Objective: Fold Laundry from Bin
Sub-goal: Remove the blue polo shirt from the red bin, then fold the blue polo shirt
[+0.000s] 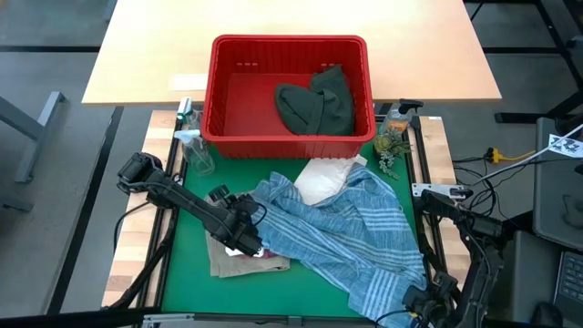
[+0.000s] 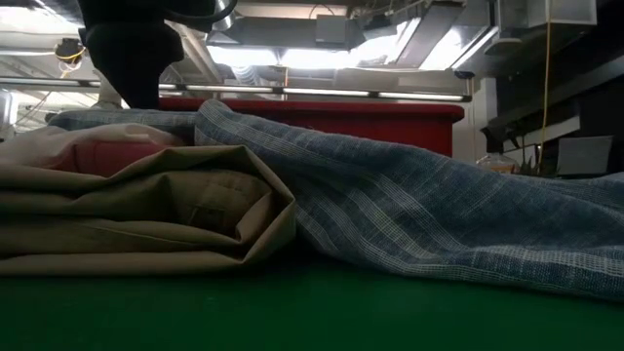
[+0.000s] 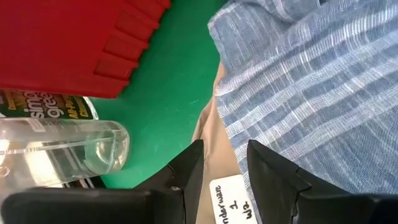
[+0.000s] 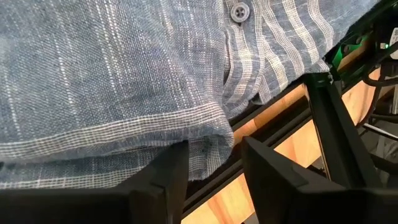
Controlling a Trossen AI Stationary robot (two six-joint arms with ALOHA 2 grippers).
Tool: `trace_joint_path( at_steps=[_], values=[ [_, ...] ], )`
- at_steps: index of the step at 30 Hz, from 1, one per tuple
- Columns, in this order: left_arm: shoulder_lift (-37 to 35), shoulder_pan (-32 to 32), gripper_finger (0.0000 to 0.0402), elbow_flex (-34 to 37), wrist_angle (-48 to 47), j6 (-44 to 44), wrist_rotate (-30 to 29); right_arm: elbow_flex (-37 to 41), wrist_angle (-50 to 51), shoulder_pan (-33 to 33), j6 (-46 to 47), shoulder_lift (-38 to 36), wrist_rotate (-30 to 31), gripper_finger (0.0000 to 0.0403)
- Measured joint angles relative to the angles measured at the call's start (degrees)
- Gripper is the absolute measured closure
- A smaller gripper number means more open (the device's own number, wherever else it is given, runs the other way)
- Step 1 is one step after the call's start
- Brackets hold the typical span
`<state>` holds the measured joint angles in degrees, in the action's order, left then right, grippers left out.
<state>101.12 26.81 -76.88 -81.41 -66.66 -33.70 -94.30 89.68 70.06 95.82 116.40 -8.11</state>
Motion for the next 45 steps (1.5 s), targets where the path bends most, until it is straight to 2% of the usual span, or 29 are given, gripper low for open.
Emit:
trace_joint_path(
  at_steps=[5,9,15,22,24,29,32,36,40,45],
  values=[
    [0.0,0.0,0.0293,0.0,0.01,0.88,1.71,-0.18,0.52,-1.34,-0.18,0.0,-1.23,0.0254],
    [0.0,0.01,0.0302,-1.89,-0.61,1.72,3.31,-1.77,0.48,-3.9,-5.73,-0.38,-0.74,0.0253],
    [0.0,1.01,0.0311,-7.4,-0.57,6.16,3.64,-3.43,0.39,-7.38,-11.68,-3.09,7.76,0.0253],
    [-0.04,4.32,0.0312,-10.75,0.22,10.22,11.97,-3.36,0.28,-10.88,-15.06,-4.42,21.17,0.0253],
    [-0.04,5.88,0.0312,-10.66,0.63,9.86,12.95,-2.85,-0.54,-11.99,-16.24,-4.34,23.16,0.0253],
    [-0.04,9.66,0.0312,-9.33,4.24,9.54,13.51,-1.31,-0.1,-14.01,-18.75,-4.22,19.33,0.0253],
    [-0.04,11.43,0.0312,-7.55,8.05,8.38,10.3,0.7,-1.49,-13.93,-18.26,-4.22,22.03,0.0253],
    [-0.04,12.44,0.0312,-3.25,14.06,8.23,6.28,5.6,-7.49,-13.87,-18.3,-4.15,21.58,0.0253],
    [-0.04,12.36,0.0312,1.76,18.02,8.17,8.11,12.23,-15.77,-13.84,-18.24,-4.15,19.14,0.0253],
    [-0.04,12.43,0.0312,7.33,18.13,6.76,9.54,19.78,-23.47,-13.84,-18.18,-4.11,13.33,0.0253]
  ],
)
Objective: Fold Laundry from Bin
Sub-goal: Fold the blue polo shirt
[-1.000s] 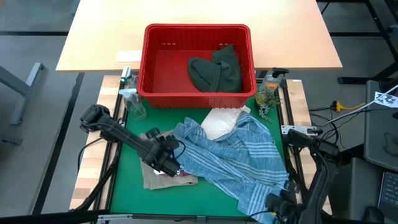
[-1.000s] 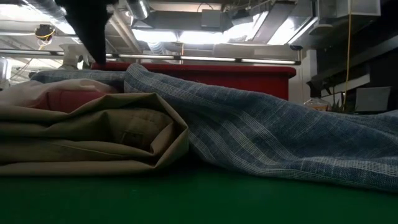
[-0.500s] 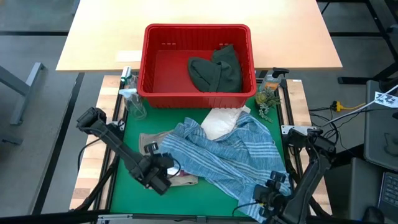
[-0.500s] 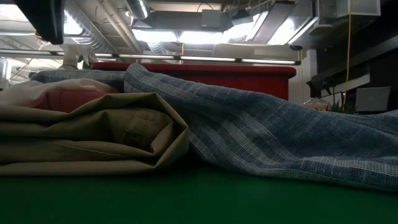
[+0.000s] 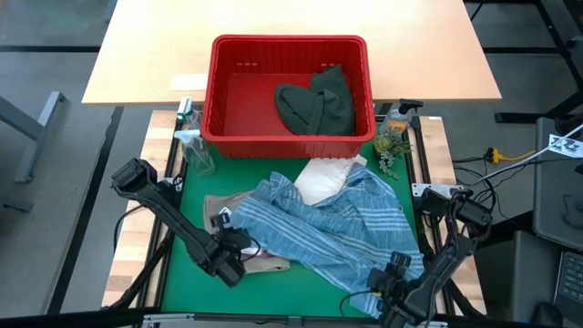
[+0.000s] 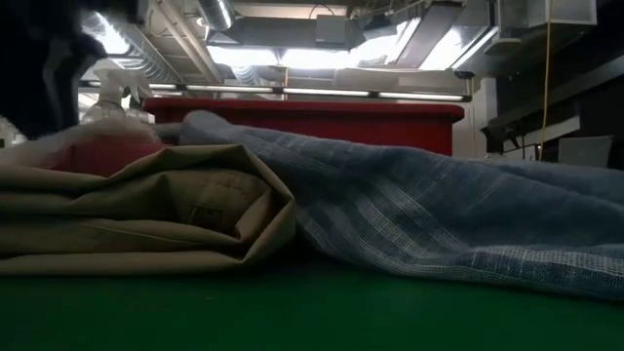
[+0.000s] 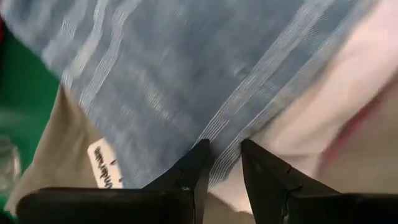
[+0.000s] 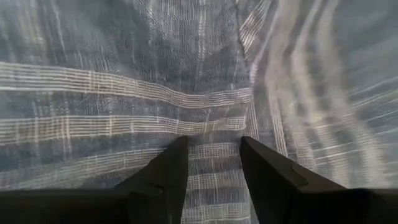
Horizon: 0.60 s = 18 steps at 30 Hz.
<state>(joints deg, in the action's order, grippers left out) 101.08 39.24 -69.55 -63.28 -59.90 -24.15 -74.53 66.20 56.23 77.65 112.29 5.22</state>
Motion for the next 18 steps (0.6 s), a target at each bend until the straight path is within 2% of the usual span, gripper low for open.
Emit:
trace_joint_path(
  at_steps=[5,9,14,18],
  values=[
    [0.02,-0.06,0.0312,2.95,-1.69,0.26,0.76,2.74,-1.58,-0.02,0.09,-0.28,-4.03,0.0253],
    [0.02,-0.06,0.0312,3.3,-3.52,0.28,3.08,2.04,-0.45,0.03,-0.07,-0.39,-3.94,0.0253],
    [0.02,-0.01,0.0312,-0.02,-8.1,0.29,7.52,-1.72,4.16,0.04,-0.13,-0.28,-3.34,0.0253],
    [0.02,0.36,0.0312,-5.02,-12.37,0.31,6.83,-6.73,9.17,0.08,-0.15,-0.31,-1.68,0.0253]
  ],
)
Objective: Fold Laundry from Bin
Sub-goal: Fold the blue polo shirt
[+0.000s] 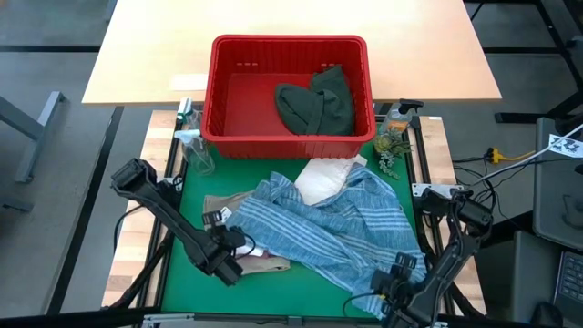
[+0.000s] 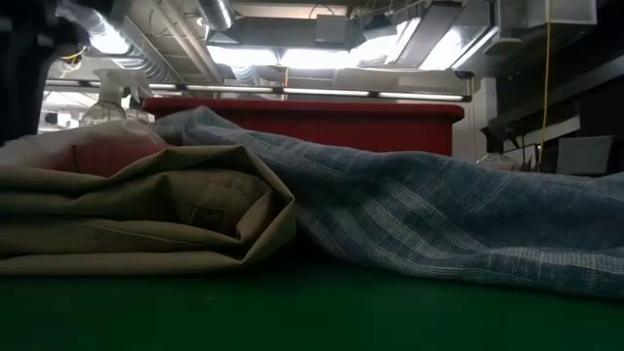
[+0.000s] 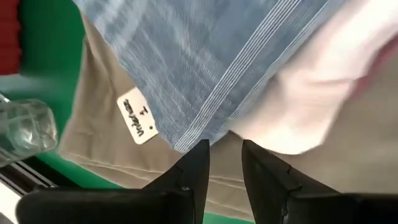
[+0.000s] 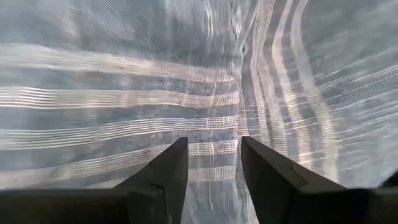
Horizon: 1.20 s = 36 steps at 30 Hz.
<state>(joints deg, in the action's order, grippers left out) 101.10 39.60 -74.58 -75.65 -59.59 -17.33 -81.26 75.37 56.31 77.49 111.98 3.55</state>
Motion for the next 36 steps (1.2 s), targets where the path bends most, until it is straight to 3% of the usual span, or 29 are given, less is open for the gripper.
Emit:
trace_joint_path(
  at_steps=[4,9,12,17,22,28,36],
  values=[
    [0.0,-0.05,0.0312,-5.18,-1.25,0.14,-1.05,-5.49,2.53,-0.02,-0.04,-0.09,3.16,0.0253],
    [0.0,-0.03,0.0312,-7.53,1.46,0.19,-5.58,-8.54,-1.37,-0.02,-0.52,-0.13,8.02,0.0253],
    [0.0,-0.05,0.0312,-7.22,5.01,0.46,-9.58,-7.66,-6.84,-0.02,-1.86,-0.13,9.2,0.0253],
    [0.04,-0.32,0.0312,-6.41,9.19,4.29,-11.3,-3.81,-13.33,-0.02,-2.93,-0.13,8.8,0.0253],
    [0.04,-0.91,0.0312,-4.46,10.5,3.01,-15.14,0.18,-17.34,-0.04,-2.91,-0.13,6.28,0.0253],
    [0.04,-1.91,0.0312,1.41,12.89,1.81,-13.92,5.94,-26.33,-0.04,-2.84,-0.13,1.32,0.0253],
    [0.07,-1.94,0.0312,7.25,13.03,1.48,-5.58,9.32,-32.48,0.6,-4.02,-0.63,-5.85,0.0253]
  ],
)
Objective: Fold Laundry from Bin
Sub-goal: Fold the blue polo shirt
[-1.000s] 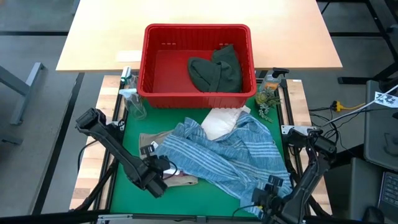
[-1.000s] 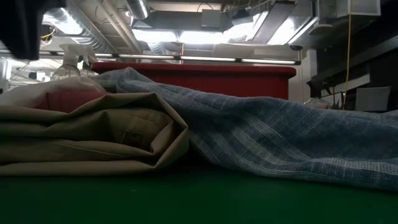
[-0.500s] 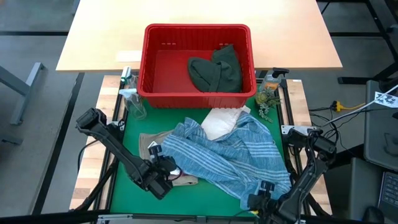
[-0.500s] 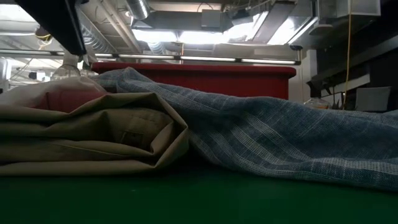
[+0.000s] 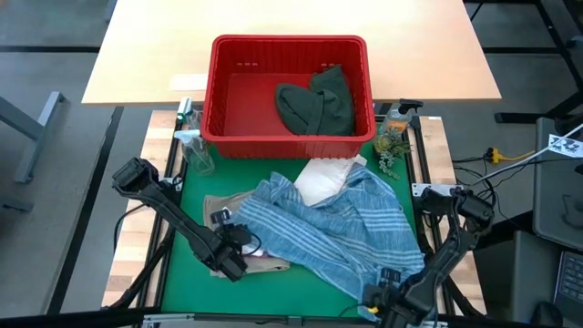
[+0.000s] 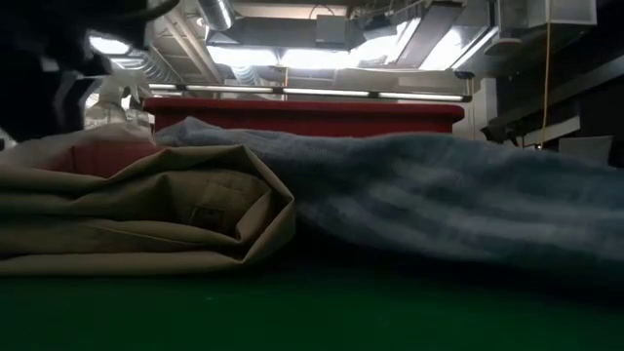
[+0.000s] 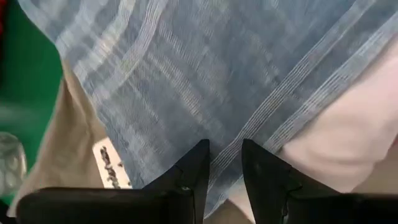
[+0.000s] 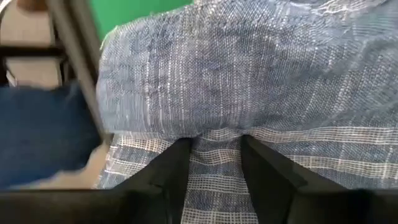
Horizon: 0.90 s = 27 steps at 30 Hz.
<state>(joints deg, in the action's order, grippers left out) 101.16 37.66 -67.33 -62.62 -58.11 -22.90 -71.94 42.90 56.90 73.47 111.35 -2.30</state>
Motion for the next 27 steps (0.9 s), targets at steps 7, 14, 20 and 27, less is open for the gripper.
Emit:
trace_joint_path(
  at_steps=[7,14,20,27],
  values=[
    [0.0,0.01,0.0312,1.03,-3.36,0.18,4.34,-1.36,-0.46,2.46,-4.98,0.28,-2.47,0.0253],
    [0.0,0.47,0.0312,1.01,-7.09,0.22,9.47,-1.64,-0.93,3.58,-4.89,0.25,-1.62,0.0253],
    [0.0,0.54,0.0312,-1.92,-8.78,1.61,12.59,-1.4,-0.88,3.17,-4.77,-2.25,0.58,0.0253],
    [0.0,0.68,0.0312,-9.19,-13.21,4.12,11.84,-1.45,-0.82,3.15,-4.77,-7.07,2.94,0.0253]
  ],
)
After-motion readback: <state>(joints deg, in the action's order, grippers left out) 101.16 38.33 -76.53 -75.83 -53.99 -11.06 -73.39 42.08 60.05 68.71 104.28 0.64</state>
